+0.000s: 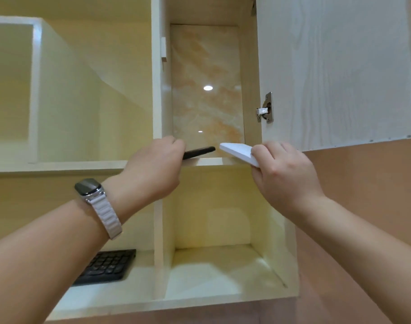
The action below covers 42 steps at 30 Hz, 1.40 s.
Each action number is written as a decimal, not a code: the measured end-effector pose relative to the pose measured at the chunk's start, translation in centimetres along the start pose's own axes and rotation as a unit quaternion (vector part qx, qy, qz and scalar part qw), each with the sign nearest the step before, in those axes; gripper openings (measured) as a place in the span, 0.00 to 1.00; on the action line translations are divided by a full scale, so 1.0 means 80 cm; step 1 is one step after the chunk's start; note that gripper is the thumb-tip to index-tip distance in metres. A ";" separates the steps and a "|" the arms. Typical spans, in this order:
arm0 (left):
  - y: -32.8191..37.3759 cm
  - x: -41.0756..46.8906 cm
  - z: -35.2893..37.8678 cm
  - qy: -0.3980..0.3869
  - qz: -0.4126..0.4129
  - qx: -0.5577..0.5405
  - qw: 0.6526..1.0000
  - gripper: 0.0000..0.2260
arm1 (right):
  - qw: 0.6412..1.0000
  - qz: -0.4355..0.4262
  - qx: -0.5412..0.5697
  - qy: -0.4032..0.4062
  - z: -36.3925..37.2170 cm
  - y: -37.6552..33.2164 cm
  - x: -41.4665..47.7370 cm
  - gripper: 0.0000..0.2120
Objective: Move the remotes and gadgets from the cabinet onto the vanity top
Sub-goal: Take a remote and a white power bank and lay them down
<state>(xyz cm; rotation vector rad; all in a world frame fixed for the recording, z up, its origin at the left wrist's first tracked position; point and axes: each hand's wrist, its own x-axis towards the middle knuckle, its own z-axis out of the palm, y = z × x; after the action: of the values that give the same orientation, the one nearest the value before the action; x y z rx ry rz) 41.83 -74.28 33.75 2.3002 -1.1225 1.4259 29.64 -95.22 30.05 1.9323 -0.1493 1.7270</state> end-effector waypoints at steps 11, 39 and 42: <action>0.039 -0.105 0.042 0.135 -0.107 -0.305 0.937 0.09 | 0.977 0.135 0.167 0.001 0.001 -0.024 -0.068 0.07; 0.084 -0.389 0.198 -0.389 -0.214 -0.816 0.370 0.07 | 0.602 0.776 0.147 -0.118 -0.171 -0.299 -0.322 0.06; 0.104 -0.414 0.191 -0.433 -0.195 -0.811 0.340 0.08 | 0.576 0.807 0.099 -0.088 -0.212 -0.319 -0.335 0.05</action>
<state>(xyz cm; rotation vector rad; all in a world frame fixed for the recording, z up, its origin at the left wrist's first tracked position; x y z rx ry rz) 38.36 -71.88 -3.44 1.0760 -0.9637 -1.1672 20.81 -72.95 -2.84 2.0296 -2.5693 2.3791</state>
